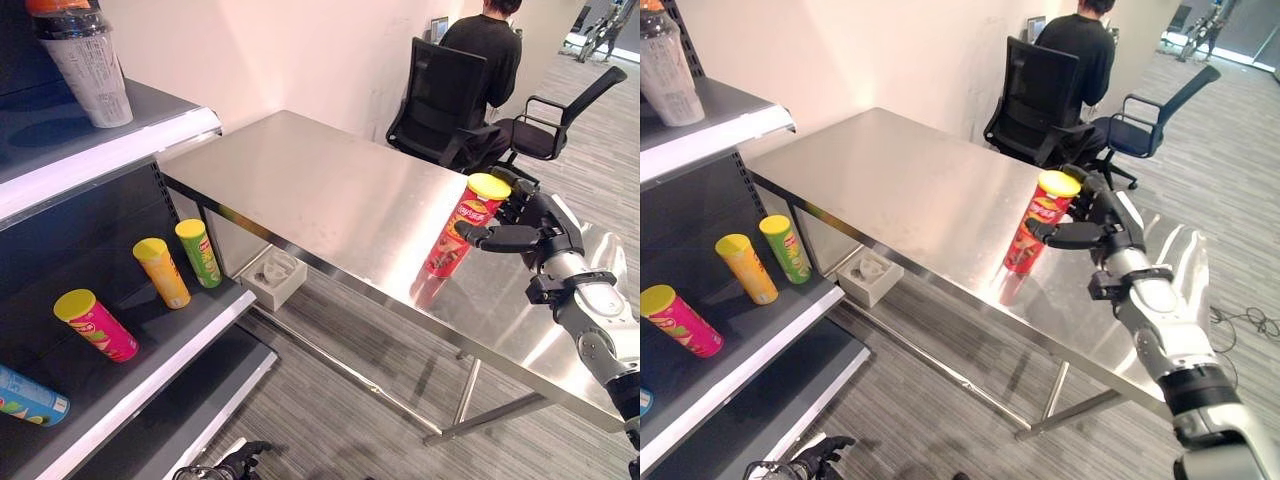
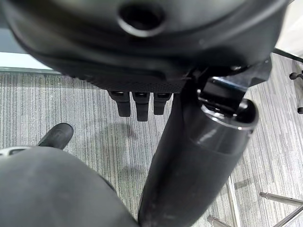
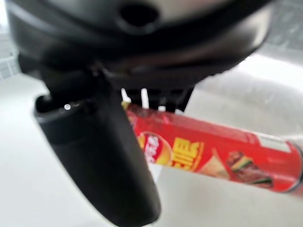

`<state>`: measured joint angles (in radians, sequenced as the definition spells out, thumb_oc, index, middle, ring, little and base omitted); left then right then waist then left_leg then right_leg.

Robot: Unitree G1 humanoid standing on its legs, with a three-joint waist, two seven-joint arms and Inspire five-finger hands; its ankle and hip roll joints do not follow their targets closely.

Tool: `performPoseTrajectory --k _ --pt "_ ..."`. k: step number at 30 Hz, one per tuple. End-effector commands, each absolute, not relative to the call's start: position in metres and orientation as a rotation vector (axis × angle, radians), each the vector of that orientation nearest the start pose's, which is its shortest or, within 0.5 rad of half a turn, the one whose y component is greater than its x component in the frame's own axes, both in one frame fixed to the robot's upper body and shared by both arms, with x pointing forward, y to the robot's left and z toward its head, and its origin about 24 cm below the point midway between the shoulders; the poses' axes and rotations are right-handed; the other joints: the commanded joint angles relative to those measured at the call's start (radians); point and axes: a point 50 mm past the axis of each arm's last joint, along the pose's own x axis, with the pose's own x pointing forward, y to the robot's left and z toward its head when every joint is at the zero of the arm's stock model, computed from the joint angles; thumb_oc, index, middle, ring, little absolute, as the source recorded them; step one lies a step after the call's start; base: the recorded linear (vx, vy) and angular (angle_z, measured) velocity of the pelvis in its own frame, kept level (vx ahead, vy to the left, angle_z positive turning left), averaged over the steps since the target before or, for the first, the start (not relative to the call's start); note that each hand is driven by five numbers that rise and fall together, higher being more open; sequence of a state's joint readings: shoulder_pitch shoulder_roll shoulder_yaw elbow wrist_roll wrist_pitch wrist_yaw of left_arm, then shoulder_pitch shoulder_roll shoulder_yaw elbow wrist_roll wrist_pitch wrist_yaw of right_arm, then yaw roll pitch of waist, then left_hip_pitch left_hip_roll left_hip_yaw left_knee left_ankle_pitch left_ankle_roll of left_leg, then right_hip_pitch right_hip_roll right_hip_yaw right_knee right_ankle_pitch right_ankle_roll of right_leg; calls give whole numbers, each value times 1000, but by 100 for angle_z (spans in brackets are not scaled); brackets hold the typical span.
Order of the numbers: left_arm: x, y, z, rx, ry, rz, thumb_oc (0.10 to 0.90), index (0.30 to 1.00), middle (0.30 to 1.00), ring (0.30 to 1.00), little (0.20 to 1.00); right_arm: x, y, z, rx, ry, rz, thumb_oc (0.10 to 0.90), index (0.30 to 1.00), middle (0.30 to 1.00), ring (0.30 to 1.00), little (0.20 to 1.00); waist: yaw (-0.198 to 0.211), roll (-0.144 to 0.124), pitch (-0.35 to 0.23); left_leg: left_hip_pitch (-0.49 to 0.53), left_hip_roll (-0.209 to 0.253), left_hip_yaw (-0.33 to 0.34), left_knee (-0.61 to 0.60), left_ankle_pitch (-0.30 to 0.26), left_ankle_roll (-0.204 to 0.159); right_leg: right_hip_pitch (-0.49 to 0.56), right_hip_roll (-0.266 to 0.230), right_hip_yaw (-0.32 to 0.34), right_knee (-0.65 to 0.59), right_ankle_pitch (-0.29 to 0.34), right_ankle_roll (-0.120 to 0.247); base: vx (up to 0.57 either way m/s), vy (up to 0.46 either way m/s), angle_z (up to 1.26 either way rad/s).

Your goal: Put the goods on the table back onto the shelves and tidy them up.

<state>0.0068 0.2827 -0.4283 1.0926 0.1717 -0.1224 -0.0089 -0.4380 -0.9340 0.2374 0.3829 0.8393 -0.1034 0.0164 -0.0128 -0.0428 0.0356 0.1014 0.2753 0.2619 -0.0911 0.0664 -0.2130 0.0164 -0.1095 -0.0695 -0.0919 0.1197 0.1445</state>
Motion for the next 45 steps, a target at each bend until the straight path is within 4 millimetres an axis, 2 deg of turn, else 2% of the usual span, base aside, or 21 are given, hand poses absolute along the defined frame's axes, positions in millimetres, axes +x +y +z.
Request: performPoseTrajectory --k 1,17,27,38,39,40,41,42,44,45 --pt "119 197 -154 614 994 -419 800 900 900 900 900 330 -314 225 -154 -328 -92 800 900 900 900 900 44 -21 -51 16 -76 9 4 -66 73 -5 -8 12 92 -136 19 0 0 0" --pt "117 201 -154 600 1003 -390 800 900 900 900 900 337 -314 220 -158 -298 -122 800 900 900 900 900 58 -26 -50 14 -82 -5 4 -67 77 2 -13 3 87 -134 18 0 1 0" --pt "119 202 -153 598 994 -368 800 900 900 900 900 327 -304 226 -202 -366 -77 800 900 900 900 900 52 -28 -50 15 -82 -2 4 -72 78 -1 -12 7 81 -132 19 0 0 0" --pt "120 204 -153 597 991 -363 800 900 900 900 900 325 -302 209 -242 -313 -59 800 900 900 900 900 54 -40 -46 13 -80 1 4 -74 78 -1 -10 6 78 -131 21 0 0 0" --pt "119 204 -153 596 993 -361 800 900 900 900 900 326 -303 207 -236 -305 -62 723 785 785 785 785 55 -41 -45 13 -80 1 4 -74 78 -1 -10 7 79 -131 21 0 0 0" --pt "119 204 -153 594 993 -361 800 900 900 900 900 326 -304 205 -234 -297 -67 613 620 620 620 620 56 -41 -45 13 -80 1 4 -74 78 -1 -10 8 78 -131 21 0 0 0" --pt "119 204 -153 593 995 -359 800 900 900 900 900 326 -305 203 -233 -288 -72 587 580 580 580 580 57 -42 -45 13 -80 1 4 -75 78 -1 -10 8 77 -130 20 0 0 0" --pt "118 205 -153 592 996 -358 800 900 900 900 900 326 -306 201 -231 -281 -75 579 568 568 568 568 58 -42 -44 13 -80 1 4 -75 78 -1 -10 8 77 -129 20 0 0 0" --pt "118 205 -153 590 998 -355 800 900 900 900 900 326 -306 199 -230 -275 -79 486 429 429 429 429 58 -42 -44 14 -81 0 4 -75 79 -1 -10 8 77 -129 20 0 0 0" --pt "117 206 -153 589 1000 -347 800 900 900 900 900 327 -308 197 -231 -266 -89 400 300 300 300 300 60 -41 -44 13 -81 -1 4 -75 80 -1 -11 8 76 -129 20 0 0 0"
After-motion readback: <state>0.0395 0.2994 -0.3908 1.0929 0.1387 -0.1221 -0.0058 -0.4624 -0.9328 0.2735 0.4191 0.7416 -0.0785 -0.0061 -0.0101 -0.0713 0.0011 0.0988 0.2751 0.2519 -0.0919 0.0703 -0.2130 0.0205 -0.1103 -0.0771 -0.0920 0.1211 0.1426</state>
